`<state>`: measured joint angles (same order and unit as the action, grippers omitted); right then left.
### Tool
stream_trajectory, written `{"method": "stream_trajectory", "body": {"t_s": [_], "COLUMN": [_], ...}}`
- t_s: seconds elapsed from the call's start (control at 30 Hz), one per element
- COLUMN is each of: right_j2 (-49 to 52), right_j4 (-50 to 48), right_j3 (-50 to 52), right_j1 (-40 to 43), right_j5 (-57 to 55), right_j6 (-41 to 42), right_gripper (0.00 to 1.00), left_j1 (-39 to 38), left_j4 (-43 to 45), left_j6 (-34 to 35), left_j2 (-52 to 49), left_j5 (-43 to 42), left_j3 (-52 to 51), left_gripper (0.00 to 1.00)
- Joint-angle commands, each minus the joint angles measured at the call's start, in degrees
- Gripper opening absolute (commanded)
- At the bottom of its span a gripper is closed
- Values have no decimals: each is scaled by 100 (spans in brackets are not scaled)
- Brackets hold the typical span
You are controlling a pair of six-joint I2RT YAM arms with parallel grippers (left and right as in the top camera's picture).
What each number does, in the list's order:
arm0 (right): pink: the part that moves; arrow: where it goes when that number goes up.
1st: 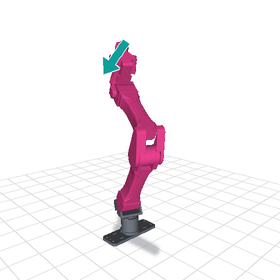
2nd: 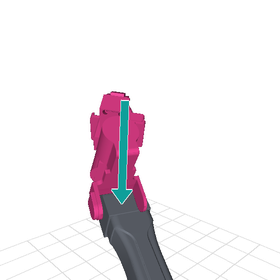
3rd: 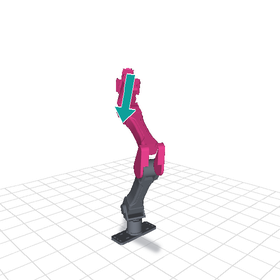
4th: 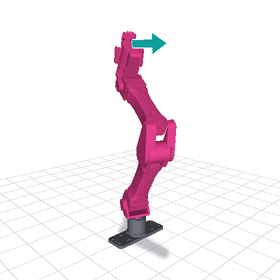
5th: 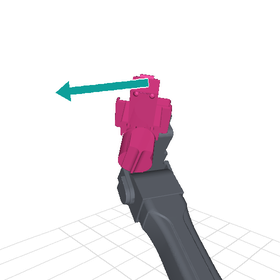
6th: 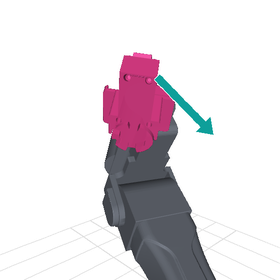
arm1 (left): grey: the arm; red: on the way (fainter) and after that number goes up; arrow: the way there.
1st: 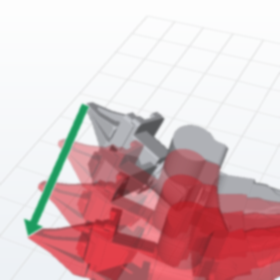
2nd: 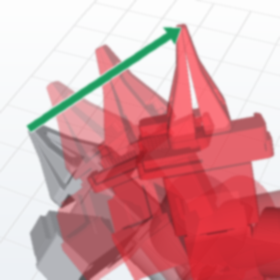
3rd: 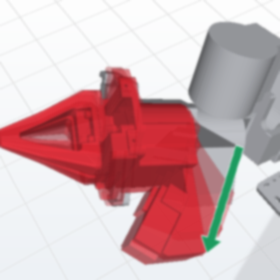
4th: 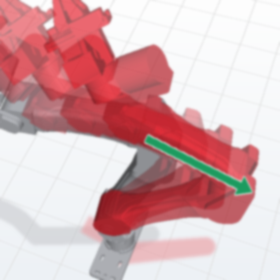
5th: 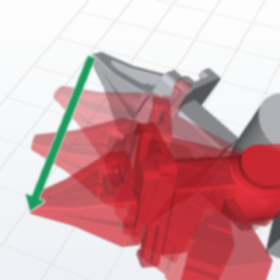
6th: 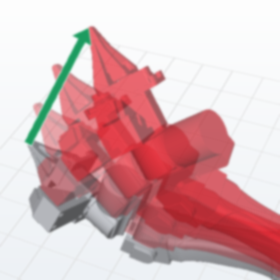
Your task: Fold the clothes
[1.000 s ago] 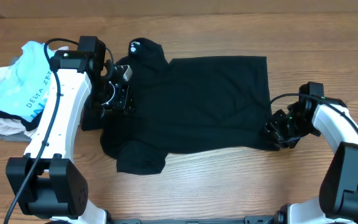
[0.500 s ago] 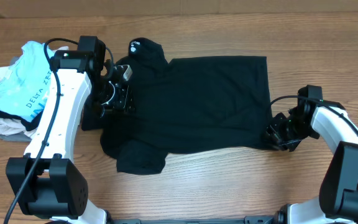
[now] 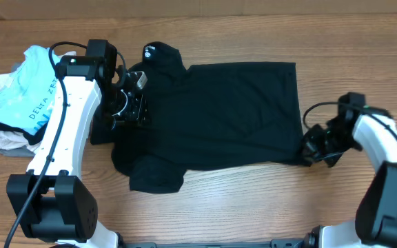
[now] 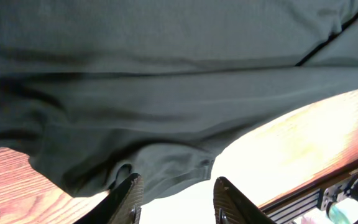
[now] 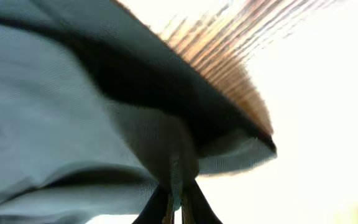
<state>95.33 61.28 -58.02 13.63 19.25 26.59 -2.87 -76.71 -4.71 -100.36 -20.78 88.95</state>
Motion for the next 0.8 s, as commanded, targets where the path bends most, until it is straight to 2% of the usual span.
{"method": "stream_trajectory", "body": {"t_s": [0.0, 0.2, 0.47, 0.6, 0.77], "right_j2": [-540, -767, -767, -767, -774], "right_j4": [426, 1370, 1493, 1182, 761], "right_j3": [-588, -562, 72, 450, 402], "right_j1": [61, 59, 59, 61, 155], "right_j5": [-59, -485, -741, -977, -857], "right_j6": [-400, -391, -323, 105, 216], "right_gripper": [4, 4, 4, 19, 21], "left_j1": [22, 22, 22, 22, 22], "left_j4": [20, 94, 136, 138, 44], "left_j6": [-177, -177, -177, -177, -289], "left_j2": [83, 83, 83, 83, 83], "left_j5": [44, 44, 44, 44, 44], "left_j3": [83, 83, 83, 83, 83], "left_gripper": [42, 45, 48, 51, 52]}}
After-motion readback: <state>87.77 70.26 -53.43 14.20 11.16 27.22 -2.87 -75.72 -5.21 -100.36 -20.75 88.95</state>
